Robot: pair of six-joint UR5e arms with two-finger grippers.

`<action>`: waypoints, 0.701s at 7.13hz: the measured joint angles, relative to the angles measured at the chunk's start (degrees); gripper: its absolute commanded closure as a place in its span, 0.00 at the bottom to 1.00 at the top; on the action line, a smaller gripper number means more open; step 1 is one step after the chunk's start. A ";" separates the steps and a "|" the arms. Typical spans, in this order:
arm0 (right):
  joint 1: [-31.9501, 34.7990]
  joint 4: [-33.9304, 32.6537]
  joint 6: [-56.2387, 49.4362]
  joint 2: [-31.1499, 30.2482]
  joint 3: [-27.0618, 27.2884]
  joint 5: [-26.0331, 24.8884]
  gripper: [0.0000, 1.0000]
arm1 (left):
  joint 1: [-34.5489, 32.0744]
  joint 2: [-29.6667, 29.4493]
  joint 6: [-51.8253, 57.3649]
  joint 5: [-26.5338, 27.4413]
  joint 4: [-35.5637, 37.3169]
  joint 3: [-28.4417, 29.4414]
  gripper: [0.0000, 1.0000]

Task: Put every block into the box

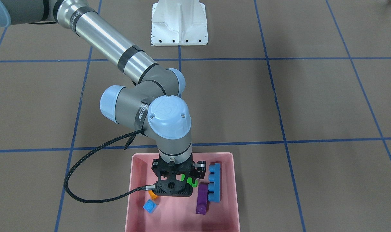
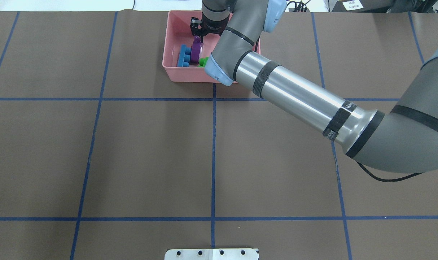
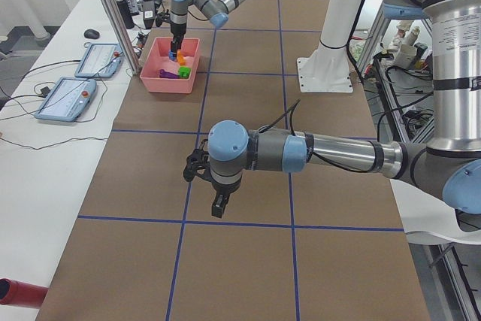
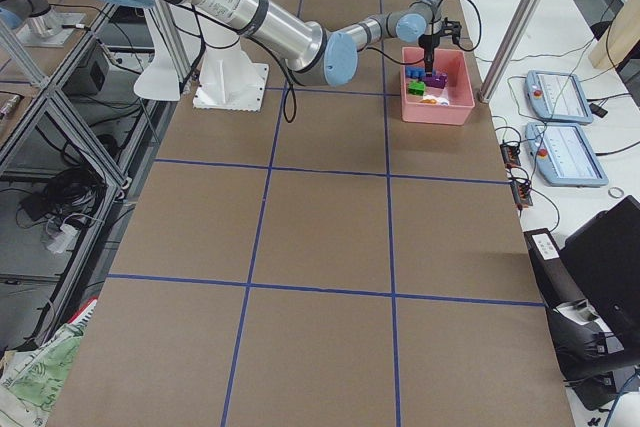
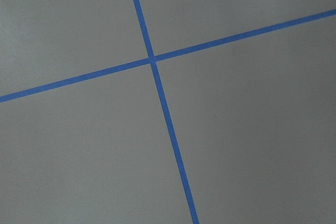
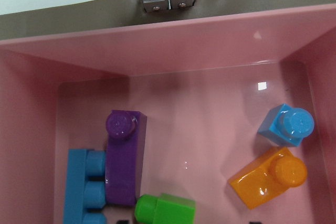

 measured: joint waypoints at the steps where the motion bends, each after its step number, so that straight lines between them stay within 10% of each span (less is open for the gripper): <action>1: 0.34 -0.55 -0.29 0.00 0.03 0.65 0.01 | 0.00 0.00 0.00 0.00 0.00 0.02 0.00; 5: 7.95 -18.20 -16.50 -4.17 9.48 8.26 0.00 | 0.00 0.92 0.25 0.18 0.04 1.11 0.00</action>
